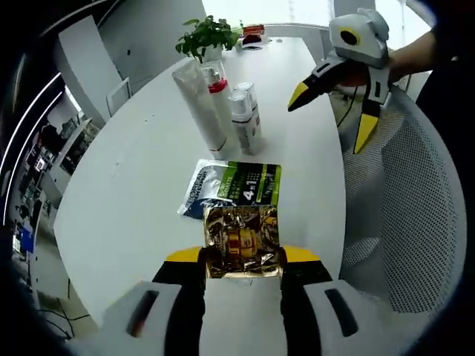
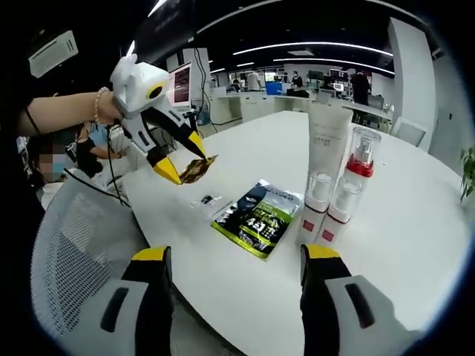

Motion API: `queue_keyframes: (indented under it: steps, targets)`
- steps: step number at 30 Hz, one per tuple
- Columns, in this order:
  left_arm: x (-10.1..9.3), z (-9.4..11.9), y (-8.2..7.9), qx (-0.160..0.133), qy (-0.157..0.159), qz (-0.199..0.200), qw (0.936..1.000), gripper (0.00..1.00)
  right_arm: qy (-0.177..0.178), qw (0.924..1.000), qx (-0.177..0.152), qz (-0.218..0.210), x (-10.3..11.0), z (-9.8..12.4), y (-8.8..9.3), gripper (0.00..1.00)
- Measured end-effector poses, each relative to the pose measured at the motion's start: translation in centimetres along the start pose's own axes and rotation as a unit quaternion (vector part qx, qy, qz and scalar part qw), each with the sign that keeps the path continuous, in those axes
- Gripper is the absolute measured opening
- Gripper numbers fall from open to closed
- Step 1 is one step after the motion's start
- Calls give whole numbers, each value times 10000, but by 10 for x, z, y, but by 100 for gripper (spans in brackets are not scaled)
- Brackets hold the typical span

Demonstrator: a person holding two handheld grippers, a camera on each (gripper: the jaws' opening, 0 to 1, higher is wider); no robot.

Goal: Arrange the skincare products in the storage area until every visible bottle or jar stands upright without overlapping.

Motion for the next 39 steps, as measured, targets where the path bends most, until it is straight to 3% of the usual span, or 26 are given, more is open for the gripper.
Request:
queue_keyframes:
  steps: [3, 10, 15, 18, 28, 32, 39]
  targets:
    - [-11, 4, -2, -12, -3, -20, 10000, 35, -150, 9999, 12, -40, 1, -4, -7, 57]
    - [-25, 10, -11, -91, -20, -148, 9998, 35, -650, 9961, -488, -350, 11, -16, -43, 45]
    - [-36, 17, -23, -154, -83, -269, 9995, 35, -816, 9941, -570, -424, 16, -30, -57, 33]
    - [-42, 18, -27, -147, -103, -380, 9991, 35, -1037, 9903, -643, -661, 23, -39, -60, 29]
    - [-51, 20, -33, -198, -107, -506, 9985, 35, -1199, 9787, -736, -1498, 24, -49, -57, 19]
    - [-54, 21, -36, -227, -106, -519, 9983, 35, -1212, 9781, -710, -1535, 20, -54, -56, 16]
    - [-54, 18, -38, -243, -70, -546, 9982, 36, -1328, 9698, -748, -1906, 18, -62, -54, 9]
Point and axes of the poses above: the point that each gripper's makers call its tool centre point, and the gripper's own axes: z roughly backward along the fingers, x roughly to its left, y roughly out of its underside, the point moved 8 cm from there along z, roughly backward along the fingers, and after that the axes turned 5 degrees about x, right-handed, at the moved point
